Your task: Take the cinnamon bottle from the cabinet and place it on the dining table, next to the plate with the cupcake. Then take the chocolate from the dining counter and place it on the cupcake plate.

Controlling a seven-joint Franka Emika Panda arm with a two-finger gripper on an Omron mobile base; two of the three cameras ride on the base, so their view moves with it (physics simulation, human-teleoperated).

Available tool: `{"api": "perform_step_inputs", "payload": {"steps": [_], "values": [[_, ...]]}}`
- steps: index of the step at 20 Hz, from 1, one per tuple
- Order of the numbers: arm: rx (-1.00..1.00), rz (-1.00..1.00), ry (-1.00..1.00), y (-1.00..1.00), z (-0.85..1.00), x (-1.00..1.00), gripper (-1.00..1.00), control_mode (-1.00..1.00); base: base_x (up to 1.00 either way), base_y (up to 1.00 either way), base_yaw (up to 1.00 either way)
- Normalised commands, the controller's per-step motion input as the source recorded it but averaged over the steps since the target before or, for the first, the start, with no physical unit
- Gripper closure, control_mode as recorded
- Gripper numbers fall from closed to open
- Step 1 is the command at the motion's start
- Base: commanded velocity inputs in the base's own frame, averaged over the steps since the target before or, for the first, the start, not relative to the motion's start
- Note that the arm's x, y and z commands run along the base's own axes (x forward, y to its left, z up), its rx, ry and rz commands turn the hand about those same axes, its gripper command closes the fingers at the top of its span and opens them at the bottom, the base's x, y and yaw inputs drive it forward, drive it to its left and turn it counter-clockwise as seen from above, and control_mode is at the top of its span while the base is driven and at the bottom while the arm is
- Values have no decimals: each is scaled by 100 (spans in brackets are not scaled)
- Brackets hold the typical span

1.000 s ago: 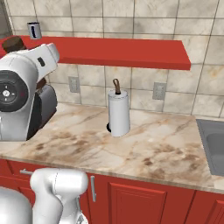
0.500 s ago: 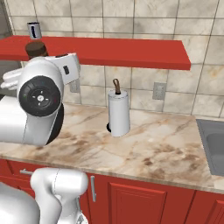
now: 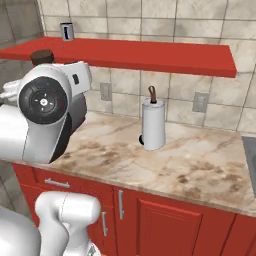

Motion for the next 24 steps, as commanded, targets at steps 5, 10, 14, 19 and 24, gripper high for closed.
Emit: {"api": "perform_step_inputs", "payload": {"steps": [5, 10, 14, 19, 24], "values": [[0, 0, 0, 0, 0, 0, 100, 100, -54, 5, 84], [0, 0, 0, 0, 0, 0, 100, 100, -41, 0, 96], [0, 0, 0, 0, 0, 0, 100, 100, -41, 0, 97], [0, 0, 0, 0, 0, 0, 100, 100, -40, 0, 97], [0, 0, 0, 0, 0, 0, 100, 100, -28, 0, 100]]}}
